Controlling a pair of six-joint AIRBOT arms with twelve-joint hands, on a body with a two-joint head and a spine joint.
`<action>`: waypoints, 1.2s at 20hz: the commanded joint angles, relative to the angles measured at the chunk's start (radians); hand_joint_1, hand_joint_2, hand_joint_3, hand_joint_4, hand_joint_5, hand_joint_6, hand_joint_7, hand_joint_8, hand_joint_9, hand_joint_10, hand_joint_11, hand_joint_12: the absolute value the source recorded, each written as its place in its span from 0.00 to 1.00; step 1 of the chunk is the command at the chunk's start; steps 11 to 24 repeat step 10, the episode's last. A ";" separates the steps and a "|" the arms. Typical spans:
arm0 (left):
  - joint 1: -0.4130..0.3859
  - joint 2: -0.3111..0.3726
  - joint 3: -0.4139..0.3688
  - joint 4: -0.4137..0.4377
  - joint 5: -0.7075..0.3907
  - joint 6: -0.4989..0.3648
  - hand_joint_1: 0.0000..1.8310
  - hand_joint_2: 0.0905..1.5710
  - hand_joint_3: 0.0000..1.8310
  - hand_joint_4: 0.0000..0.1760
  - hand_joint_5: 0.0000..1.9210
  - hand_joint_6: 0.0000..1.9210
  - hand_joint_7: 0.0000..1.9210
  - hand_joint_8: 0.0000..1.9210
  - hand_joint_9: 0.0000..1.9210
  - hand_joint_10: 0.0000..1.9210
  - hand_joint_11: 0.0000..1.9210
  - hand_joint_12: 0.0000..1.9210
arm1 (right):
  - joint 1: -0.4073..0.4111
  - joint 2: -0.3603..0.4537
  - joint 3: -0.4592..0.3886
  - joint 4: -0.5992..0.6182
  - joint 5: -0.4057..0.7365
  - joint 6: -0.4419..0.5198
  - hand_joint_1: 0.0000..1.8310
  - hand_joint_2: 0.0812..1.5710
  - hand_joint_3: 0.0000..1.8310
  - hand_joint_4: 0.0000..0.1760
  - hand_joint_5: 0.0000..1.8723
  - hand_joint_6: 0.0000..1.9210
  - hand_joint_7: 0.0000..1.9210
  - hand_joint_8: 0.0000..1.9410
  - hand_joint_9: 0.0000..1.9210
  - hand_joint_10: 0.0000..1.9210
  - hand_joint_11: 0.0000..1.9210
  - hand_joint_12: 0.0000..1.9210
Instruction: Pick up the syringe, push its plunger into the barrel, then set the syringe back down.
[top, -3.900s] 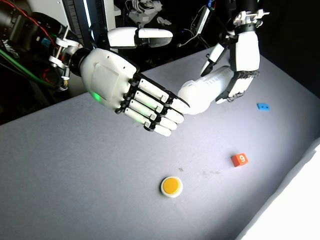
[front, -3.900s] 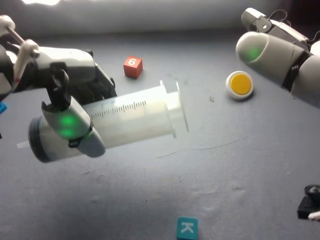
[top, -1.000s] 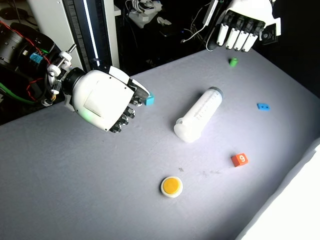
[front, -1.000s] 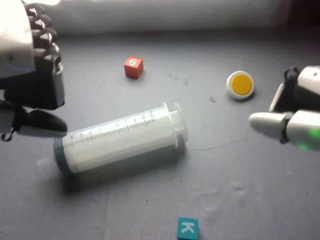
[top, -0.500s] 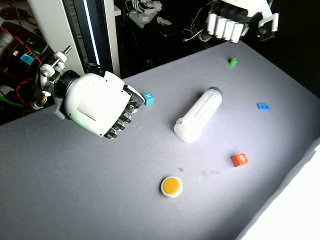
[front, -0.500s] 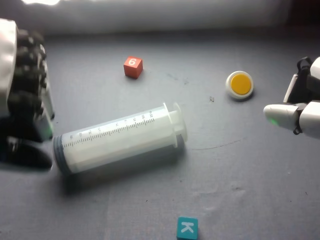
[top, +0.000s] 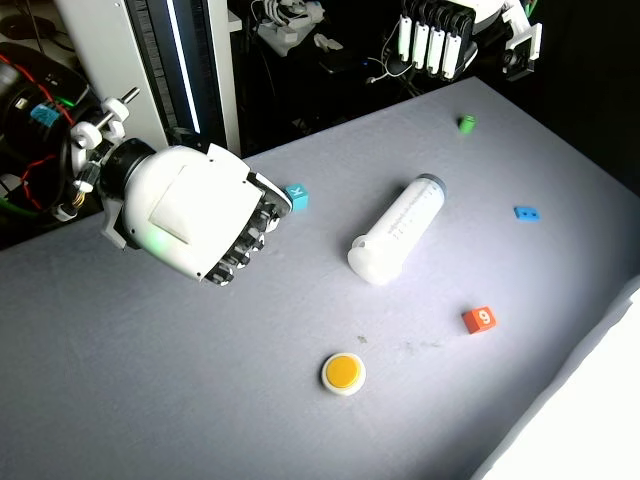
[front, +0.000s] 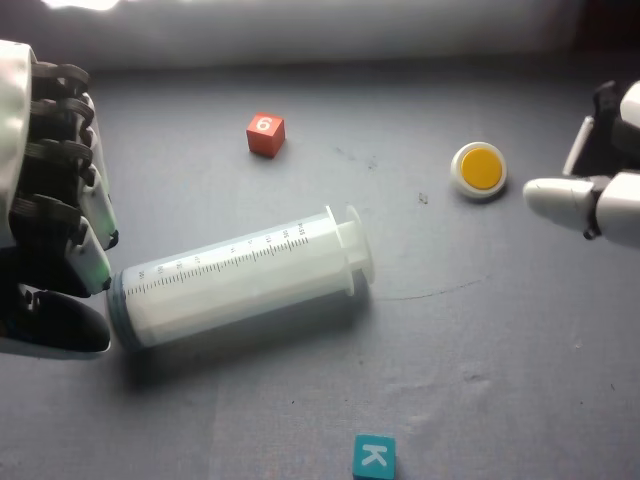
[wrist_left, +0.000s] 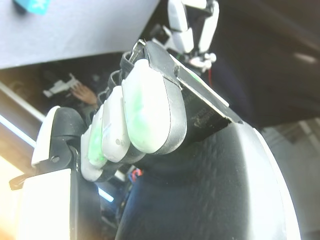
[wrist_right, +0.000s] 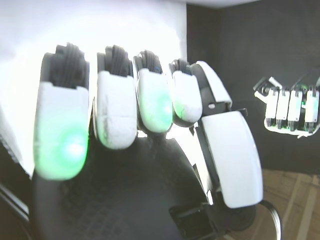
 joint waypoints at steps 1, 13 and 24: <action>-0.010 0.004 -0.008 -0.089 -0.040 0.007 0.69 0.82 0.00 0.77 0.82 1.00 0.85 1.00 0.89 1.00 0.90 1.00 | 0.016 -0.001 0.003 -0.021 0.077 0.003 0.61 0.90 0.00 1.00 0.79 1.00 0.86 1.00 0.90 1.00 1.00 1.00; -0.012 0.003 -0.020 -0.093 -0.038 0.013 0.70 0.82 0.00 0.81 0.81 1.00 0.85 1.00 0.88 1.00 0.89 1.00 | 0.042 -0.004 0.013 -0.042 0.041 -0.004 0.60 0.90 0.00 1.00 0.79 1.00 0.86 1.00 0.90 1.00 0.99 1.00; -0.012 0.003 -0.020 -0.093 -0.038 0.013 0.70 0.82 0.00 0.81 0.81 1.00 0.85 1.00 0.88 1.00 0.89 1.00 | 0.042 -0.004 0.013 -0.042 0.041 -0.004 0.60 0.90 0.00 1.00 0.79 1.00 0.86 1.00 0.90 1.00 0.99 1.00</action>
